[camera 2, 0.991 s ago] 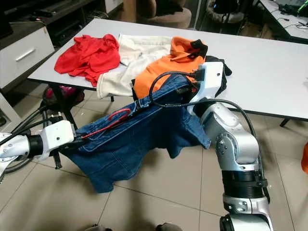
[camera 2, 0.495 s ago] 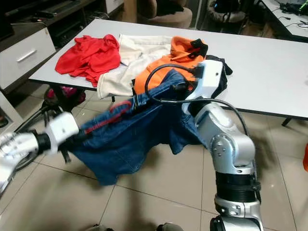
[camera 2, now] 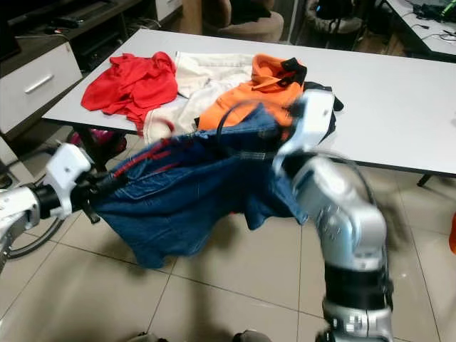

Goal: Hang hanger

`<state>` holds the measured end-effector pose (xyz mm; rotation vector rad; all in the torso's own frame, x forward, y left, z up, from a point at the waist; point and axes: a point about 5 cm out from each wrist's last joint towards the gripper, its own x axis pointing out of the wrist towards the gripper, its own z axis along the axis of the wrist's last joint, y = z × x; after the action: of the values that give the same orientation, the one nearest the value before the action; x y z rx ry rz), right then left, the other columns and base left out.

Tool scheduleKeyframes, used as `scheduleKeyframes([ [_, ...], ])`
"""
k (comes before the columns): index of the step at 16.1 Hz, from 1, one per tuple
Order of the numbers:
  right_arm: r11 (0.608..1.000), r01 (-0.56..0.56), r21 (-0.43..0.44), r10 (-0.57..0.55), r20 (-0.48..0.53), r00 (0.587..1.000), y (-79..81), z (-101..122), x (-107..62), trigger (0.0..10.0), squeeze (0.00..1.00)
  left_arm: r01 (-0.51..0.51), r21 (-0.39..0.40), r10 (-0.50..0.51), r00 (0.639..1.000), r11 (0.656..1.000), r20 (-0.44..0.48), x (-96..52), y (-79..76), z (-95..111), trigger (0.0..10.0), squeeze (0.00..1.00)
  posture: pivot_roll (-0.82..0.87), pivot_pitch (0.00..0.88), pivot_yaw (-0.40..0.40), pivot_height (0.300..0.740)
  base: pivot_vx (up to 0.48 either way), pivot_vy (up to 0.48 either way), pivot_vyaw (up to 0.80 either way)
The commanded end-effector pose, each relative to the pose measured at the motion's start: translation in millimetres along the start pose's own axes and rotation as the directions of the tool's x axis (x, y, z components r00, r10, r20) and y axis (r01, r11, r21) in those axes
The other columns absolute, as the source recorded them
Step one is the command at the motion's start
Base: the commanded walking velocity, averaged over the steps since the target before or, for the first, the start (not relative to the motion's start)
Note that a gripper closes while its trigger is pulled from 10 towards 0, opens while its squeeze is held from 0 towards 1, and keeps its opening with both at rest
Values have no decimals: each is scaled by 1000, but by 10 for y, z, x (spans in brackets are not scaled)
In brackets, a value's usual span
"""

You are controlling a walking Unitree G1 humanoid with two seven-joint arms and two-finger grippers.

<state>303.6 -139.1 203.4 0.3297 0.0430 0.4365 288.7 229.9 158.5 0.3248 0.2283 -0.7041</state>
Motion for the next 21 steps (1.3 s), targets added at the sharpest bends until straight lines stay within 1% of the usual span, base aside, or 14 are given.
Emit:
scheduleKeyframes([
  [1, 999, -14, -42, 14, 2, 1000, 24, -7, -22, 0, 0, -24, 1, 24, 997, 1000, 69, -28, 72, 175, 0, 0, -164, 0, 0, 740, 0, 0, 0],
  [4, 991, -46, -122, 38, -69, 997, 36, -250, -91, 0, 0, 32, 3, -32, 992, 999, 119, -53, 55, 281, 0, 0, -162, 1, 5, 740, 0, 0, 0],
  [6, 982, -56, -179, 38, -103, 994, 6, -337, -133, 0, 0, 60, -5, -58, 987, 998, 152, -60, 44, 336, 0, 0, -163, 0, 6, 740, 0, 0, 0],
  [7, 964, -74, -255, 39, -141, 989, -10, -401, -160, 0, 0, 98, -5, -95, 975, 995, 201, -57, 11, 410, 0, 0, -163, 0, 5, 740, 0, 0, 0],
  [8, 959, -73, -274, 34, -145, 989, -19, -419, -171, 0, 0, 130, -4, -125, 962, 992, 241, -53, -28, 465, 0, 0, -161, 0, 5, 740, 0, 0, 0],
  [10, 958, -76, -276, 40, -136, 990, -12, -405, -166, 0, 0, 148, -2, -142, 954, 989, 265, -54, -53, 490, 0, 0, -162, 0, 6, 740, 0, 0, 0],
  [13, 945, -89, -315, 73, -60, 995, -14, -254, -130, 0, 0, 178, -1, -166, 919, 984, 357, -47, -127, 570, 0, 0, -165, 0, 14, 740, 0, 0, 0],
  [14, 940, -99, -326, 87, -49, 995, -10, -217, -129, 314, 0, 177, 8, -168, 920, 984, 353, -37, -138, 562, 0, 0, -167, 0, 12, 740, 0, 0, 0],
  [15, 940, -99, -326, 87, -49, 995, -10, -217, -129, 314, 0, 177, 8, -168, 920, 984, 353, -37, -138, 562, 0, 0, -167, 0, 12, 740, 0, 0, 0],
  [16, 934, -121, -337, 115, -38, 993, 8, -164, -130, 0, 0, 173, 15, -167, 922, 985, 349, -27, -142, 553, 0, 0, -169, 0, 12, 740, 0, 0, 0],
  [17, 921, -154, -357, 150, -39, 988, 37, -125, -135, 0, 0, 169, 21, -166, 924, 985, 345, -22, -137, 550, 0, 0, -169, 0, 12, 740, 0, 0, 0],
  [18, 921, -154, -357, 150, -39, 988, 37, -125, -135, 0, 0, 169, 21, -166, 924, 985, 345, -22, -137, 550, 0, 0, -169, 0, 12, 740, 0, 0, 0],
  [19, 910, -169, -377, 165, -44, 985, 47, -106, -137, 0, 0, 168, 24, -165, 924, 986, 344, -19, -133, 550, 0, 0, -171, 0, 11, 740, 0, 0, 0],
  [21, 883, -205, -423, 204, -48, 978, 59, -12, -153, 5647, 0, 180, 44, -185, 929, 983, 322, -3, -145, 525, 0, 0, -180, 0, 14, 740, 0, 0, 0],
])
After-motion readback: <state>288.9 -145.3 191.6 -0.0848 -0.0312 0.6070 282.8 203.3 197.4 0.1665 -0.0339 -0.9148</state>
